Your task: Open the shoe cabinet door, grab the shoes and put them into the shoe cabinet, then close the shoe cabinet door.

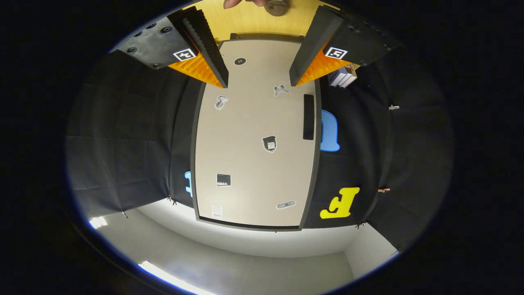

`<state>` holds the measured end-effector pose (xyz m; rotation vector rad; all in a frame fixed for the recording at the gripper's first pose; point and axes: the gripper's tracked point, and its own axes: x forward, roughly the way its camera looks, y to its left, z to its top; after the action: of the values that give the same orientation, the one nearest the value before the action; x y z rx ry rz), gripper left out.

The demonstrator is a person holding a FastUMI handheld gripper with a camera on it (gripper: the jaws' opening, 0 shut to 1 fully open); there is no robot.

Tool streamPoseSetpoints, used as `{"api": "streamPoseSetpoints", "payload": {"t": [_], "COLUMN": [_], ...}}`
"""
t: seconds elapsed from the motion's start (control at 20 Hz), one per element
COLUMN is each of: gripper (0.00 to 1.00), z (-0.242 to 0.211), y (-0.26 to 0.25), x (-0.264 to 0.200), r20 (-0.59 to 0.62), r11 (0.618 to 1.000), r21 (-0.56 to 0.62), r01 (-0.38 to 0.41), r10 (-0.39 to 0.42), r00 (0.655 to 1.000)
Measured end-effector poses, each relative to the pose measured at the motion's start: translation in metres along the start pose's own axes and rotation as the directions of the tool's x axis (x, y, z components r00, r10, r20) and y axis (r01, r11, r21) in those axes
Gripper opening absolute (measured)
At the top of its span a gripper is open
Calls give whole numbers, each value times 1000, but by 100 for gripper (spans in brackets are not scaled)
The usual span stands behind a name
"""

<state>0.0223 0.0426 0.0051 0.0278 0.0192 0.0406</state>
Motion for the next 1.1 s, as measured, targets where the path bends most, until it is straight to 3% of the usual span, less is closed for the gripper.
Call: {"api": "streamPoseSetpoints", "payload": {"t": [0.75,1.1], "gripper": [98,98], "z": [-13,-24], "y": [94,119], "x": [110,176], "r20": [-28,-58], "r11": [995,995], "r21": [41,72], "r01": [-93,-74], "r10": [94,78], "r00": [995,995]}}
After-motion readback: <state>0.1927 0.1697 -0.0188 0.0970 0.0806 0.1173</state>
